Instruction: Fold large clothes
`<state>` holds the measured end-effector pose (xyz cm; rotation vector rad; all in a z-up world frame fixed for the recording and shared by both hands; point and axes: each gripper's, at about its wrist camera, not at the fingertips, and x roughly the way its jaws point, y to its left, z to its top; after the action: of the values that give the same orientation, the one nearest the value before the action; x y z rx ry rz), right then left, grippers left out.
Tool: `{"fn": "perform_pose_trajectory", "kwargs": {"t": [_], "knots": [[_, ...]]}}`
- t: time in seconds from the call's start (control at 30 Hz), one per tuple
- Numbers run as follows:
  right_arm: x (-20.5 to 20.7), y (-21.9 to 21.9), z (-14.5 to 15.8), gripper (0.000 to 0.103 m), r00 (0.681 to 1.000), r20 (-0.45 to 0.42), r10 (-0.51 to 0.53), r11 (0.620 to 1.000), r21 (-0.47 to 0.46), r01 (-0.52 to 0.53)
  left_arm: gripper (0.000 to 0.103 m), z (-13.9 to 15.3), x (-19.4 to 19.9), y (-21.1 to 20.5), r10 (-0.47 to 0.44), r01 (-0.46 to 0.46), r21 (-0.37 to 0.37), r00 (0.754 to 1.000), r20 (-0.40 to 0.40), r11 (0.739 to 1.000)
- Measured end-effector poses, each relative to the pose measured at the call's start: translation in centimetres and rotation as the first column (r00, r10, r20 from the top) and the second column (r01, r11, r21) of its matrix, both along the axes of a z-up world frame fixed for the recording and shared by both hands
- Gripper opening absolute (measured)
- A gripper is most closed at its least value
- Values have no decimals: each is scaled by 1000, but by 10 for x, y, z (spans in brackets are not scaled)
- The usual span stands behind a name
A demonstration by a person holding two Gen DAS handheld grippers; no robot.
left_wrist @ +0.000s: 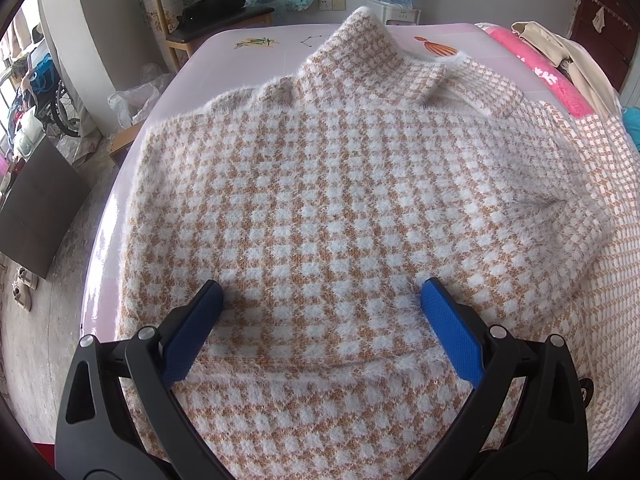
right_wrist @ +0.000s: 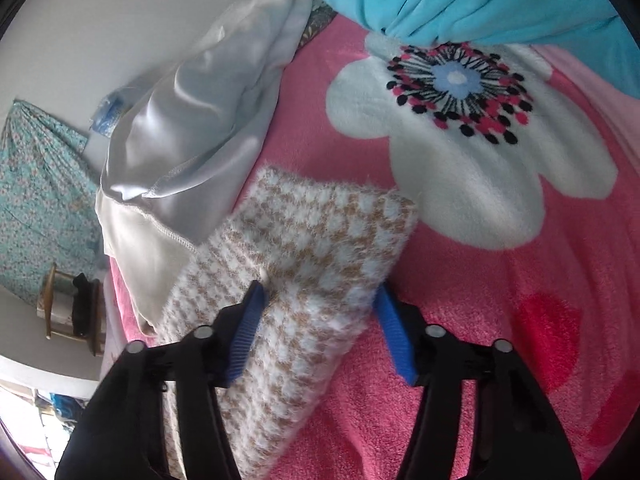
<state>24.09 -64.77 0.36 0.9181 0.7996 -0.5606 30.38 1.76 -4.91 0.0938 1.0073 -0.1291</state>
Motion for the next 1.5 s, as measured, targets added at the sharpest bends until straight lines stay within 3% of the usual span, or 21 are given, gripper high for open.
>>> {"fn": "perform_pose_trajectory", "kwargs": {"t": [0.07,0.17,0.3,0.47,0.73,0.9,1.1,1.37,1.5], "knots": [[-3,2,4,32,1000,2,0,1000,-26,1,96,0,0,0,0,0,0,1000,0,1000],[-6,3,13,25,1000,13,11,999,-50,-11,96,0,0,0,2,-2,0,1000,0,1000],[-14,12,39,22,998,61,29,994,-102,-23,96,0,0,0,2,-2,0,1000,-1,1000],[-25,44,101,21,982,155,106,971,-227,-69,96,0,0,0,1,-1,0,1000,1,1000],[-30,149,214,20,908,253,333,859,-478,-182,96,0,-1,1,1,-1,-1,1000,6,1000],[-29,222,257,20,851,263,454,775,-588,-232,96,2,-3,2,-3,3,-4,1000,14,1000],[-20,289,276,20,805,268,528,723,-639,-262,96,3,-5,3,-3,3,-5,1000,16,1000],[-15,348,283,20,762,281,584,702,-645,-301,96,4,-5,3,-4,4,-7,1000,19,1000],[-9,386,279,20,733,250,633,668,-656,-353,96,13,-3,10,-10,10,-50,1000,1,999]]}}
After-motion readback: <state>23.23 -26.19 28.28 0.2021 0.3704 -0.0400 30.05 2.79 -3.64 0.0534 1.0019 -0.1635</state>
